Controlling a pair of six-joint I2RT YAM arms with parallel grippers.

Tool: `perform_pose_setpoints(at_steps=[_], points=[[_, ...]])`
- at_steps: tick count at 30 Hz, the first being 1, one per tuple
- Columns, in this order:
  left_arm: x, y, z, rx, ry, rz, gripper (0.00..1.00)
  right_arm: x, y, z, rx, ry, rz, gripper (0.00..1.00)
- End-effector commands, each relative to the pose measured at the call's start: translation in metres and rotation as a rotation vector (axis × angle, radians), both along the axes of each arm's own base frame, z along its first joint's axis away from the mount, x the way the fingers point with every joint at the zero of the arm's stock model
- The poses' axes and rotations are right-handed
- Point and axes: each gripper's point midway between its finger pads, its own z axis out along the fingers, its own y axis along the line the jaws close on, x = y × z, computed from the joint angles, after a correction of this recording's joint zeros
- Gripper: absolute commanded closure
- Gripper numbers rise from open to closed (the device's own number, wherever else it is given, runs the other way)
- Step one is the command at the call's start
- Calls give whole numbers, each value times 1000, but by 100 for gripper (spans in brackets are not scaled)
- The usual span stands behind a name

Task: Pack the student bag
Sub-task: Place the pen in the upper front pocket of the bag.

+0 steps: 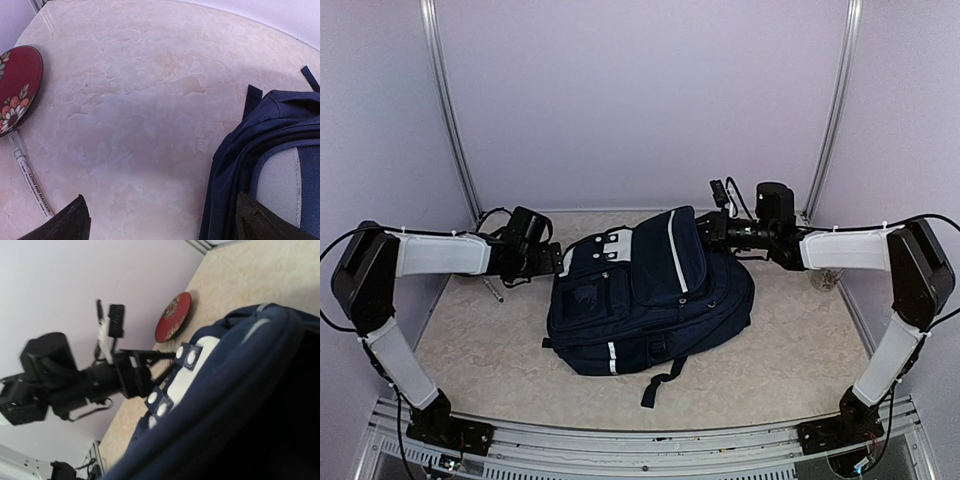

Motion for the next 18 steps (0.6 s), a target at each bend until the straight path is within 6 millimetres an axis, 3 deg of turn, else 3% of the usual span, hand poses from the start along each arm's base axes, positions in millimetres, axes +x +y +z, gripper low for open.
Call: perform_pose_setpoints(at_steps=[1, 5, 10, 14, 18], points=[[-5, 11, 37, 33, -54, 11, 1, -1, -2, -41, -155, 60, -11, 82], [-9, 42, 55, 47, -108, 117, 1, 8, -8, -30, -263, -16, -31, 58], [-16, 84, 23, -33, -6, 283, 1, 27, -32, -9, -482, -141, -128, 4], [-27, 130, -8, -20, 75, 478, 1, 25, -41, 5, -532, -186, -147, 0], [-36, 157, -35, -13, 139, 627, 1, 31, -62, 19, -602, -228, -260, 0]])
